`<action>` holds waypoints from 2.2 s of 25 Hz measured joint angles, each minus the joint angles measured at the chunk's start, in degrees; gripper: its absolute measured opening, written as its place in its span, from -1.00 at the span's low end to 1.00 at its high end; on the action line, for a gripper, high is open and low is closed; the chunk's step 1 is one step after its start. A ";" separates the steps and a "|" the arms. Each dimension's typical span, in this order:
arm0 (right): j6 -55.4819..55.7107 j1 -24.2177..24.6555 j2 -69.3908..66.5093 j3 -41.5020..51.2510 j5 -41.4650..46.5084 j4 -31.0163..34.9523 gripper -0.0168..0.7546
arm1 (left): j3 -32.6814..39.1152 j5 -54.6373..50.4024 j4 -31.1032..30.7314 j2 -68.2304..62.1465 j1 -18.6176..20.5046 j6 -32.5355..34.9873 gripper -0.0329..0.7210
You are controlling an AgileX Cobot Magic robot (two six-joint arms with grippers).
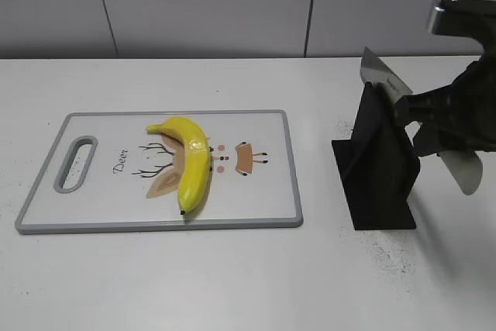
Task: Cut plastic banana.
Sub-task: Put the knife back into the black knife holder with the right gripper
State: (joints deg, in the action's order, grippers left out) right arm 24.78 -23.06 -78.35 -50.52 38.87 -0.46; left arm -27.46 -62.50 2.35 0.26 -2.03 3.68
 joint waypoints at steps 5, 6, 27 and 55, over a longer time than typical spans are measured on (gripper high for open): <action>0.00 0.00 -4.20 0.00 -0.22 0.46 -0.54 | 0.00 0.00 0.01 0.00 0.00 -0.06 0.39; -0.05 0.00 -4.67 0.00 -0.42 0.46 -0.54 | 0.00 0.00 0.06 0.00 0.00 -0.06 0.39; -4.94 0.00 -5.13 0.00 1.86 7.03 0.67 | 0.00 0.00 0.12 0.00 0.00 -0.06 0.39; -27.29 0.00 53.38 12.88 11.72 1.70 0.56 | 0.00 0.00 0.12 0.00 0.00 -0.12 0.39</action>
State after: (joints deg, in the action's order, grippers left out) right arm -2.51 -23.06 -24.97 -37.64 50.59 1.24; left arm -27.46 -62.50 2.47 0.26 -2.03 3.56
